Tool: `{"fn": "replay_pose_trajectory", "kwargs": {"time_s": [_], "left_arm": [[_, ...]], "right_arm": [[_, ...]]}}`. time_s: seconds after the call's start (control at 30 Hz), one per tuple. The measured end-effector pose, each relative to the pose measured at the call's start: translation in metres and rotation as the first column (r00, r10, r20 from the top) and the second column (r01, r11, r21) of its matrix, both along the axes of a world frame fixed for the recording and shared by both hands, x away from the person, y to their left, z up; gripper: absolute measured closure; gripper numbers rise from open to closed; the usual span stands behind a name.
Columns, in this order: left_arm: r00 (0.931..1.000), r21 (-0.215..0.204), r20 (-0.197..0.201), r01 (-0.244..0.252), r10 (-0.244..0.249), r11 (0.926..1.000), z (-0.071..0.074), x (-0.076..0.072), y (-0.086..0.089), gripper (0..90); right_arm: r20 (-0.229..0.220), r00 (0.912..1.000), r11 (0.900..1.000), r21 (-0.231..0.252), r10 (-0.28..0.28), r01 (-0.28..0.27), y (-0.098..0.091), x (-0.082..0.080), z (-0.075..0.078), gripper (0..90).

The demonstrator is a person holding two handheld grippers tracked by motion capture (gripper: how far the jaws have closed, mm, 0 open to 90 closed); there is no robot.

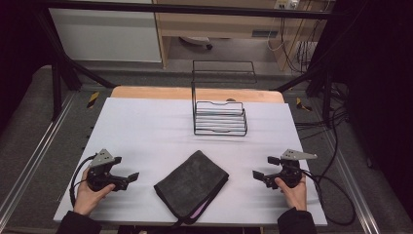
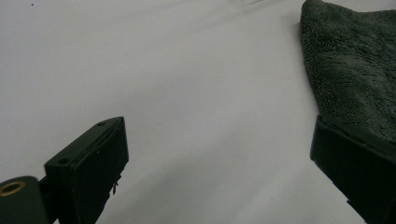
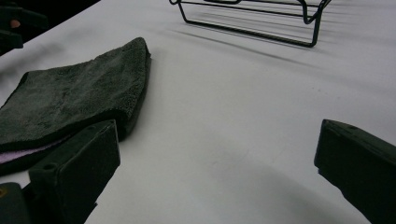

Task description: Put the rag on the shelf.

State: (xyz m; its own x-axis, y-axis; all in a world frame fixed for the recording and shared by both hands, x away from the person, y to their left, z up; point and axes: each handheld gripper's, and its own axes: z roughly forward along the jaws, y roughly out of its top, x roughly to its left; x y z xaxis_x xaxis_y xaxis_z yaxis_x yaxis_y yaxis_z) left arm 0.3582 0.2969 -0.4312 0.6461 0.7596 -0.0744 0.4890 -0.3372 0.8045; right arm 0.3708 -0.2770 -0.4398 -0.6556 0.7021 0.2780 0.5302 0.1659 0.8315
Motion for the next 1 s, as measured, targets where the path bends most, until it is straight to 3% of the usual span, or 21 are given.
{"fn": "replay_pose_trajectory", "kwargs": {"time_s": [0.27,0.63,0.83,1.0], "left_arm": [[1.0000,-0.002,-0.006,0.003,-0.003,1.0000,0.001,0.000,-0.003,4.4],[0.9993,0.000,-0.020,0.030,-0.030,0.9995,0.003,-0.003,-0.019,6.0],[0.9981,0.009,-0.047,0.040,-0.039,0.9992,0.004,-0.004,-0.035,10.4],[0.9978,0.025,-0.043,0.052,-0.051,0.9983,0.004,-0.006,-0.046,12.9]], "right_arm": [[-0.007,1.0000,1.0000,-0.006,0.001,-0.001,0.001,0.000,-0.001,1.1],[-0.015,0.9999,0.9998,-0.018,0.007,-0.007,0.012,0.000,0.000,1.3],[-0.012,0.9988,0.9979,-0.043,0.047,-0.047,0.029,0.000,0.002,3.3],[-0.005,0.9980,0.9967,-0.050,0.063,-0.063,0.045,-0.001,0.004,3.7]]}}
